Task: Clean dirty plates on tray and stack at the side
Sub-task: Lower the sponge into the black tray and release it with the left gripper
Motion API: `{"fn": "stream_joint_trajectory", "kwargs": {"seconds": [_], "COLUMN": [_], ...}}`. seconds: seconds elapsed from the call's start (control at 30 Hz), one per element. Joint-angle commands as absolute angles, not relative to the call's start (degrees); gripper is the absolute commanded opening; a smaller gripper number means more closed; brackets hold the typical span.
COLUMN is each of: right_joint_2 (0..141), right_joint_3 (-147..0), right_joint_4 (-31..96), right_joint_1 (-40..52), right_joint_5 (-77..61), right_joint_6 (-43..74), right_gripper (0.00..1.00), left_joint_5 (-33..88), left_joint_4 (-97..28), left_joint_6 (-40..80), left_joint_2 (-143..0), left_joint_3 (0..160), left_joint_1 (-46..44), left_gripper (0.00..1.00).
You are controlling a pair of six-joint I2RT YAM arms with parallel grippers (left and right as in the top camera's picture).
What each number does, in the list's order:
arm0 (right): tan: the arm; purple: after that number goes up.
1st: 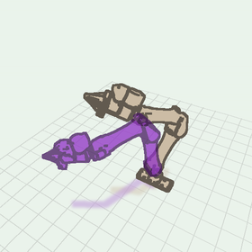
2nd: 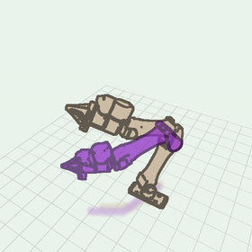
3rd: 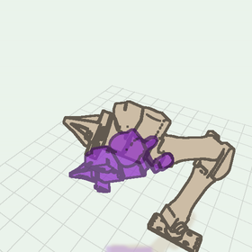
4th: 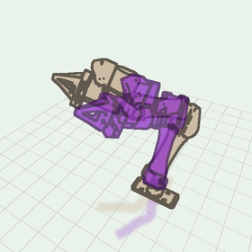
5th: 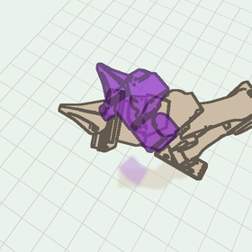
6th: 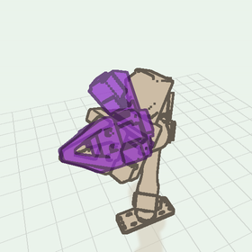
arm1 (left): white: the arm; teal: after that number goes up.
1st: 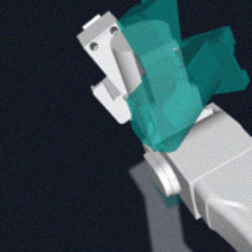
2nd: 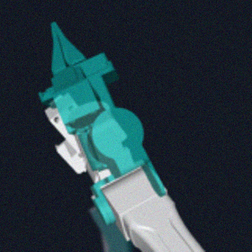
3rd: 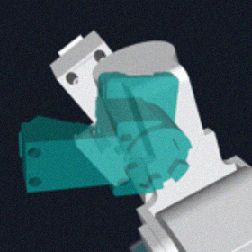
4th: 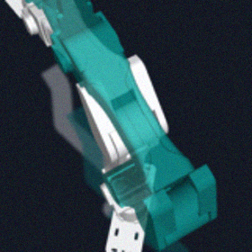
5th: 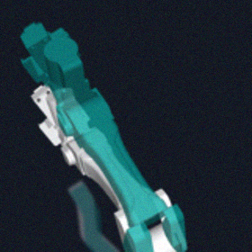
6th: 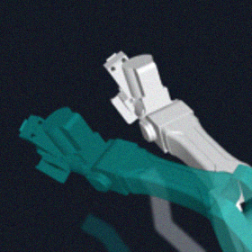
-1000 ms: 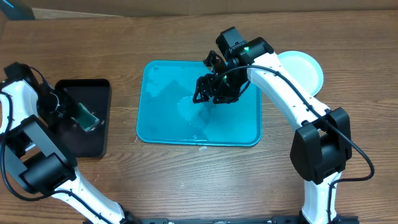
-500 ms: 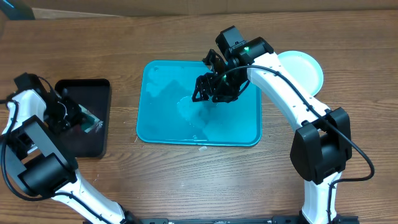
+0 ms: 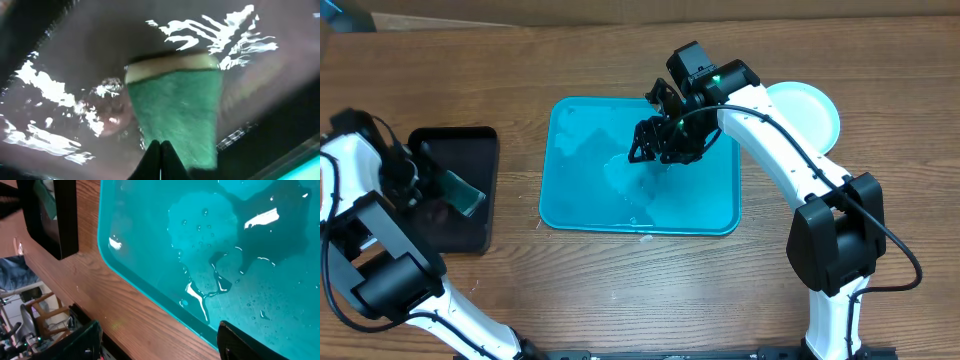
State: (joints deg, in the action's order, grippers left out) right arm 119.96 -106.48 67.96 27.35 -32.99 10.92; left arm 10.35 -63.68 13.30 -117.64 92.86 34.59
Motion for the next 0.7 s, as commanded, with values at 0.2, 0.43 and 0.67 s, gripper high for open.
{"fn": "stream_joint_trajectory", "kwargs": {"seconds": [0.2, 0.43, 0.67], "right_joint_2": [118.63, 118.63, 118.63], "right_joint_3": [-106.52, -106.52, -106.52], "right_joint_4": [67.59, 67.57, 67.94], "right_joint_1": [27.16, 27.16, 27.16], "right_joint_5": [-33.08, -33.06, -32.69], "right_joint_6": [10.68, 10.66, 10.48], "right_gripper": [0.75, 0.76, 0.75], "left_joint_5": [13.98, 12.49, 2.37], "left_joint_4": [-64.58, -54.94, -50.09], "left_joint_6": [12.84, 13.15, 17.39], "left_joint_2": [-117.99, -117.99, -117.95], "left_joint_3": [94.61, 82.17, 76.99], "left_joint_1": [33.15, 31.51, 31.55], "left_gripper": [0.04, 0.04, 0.04]}}
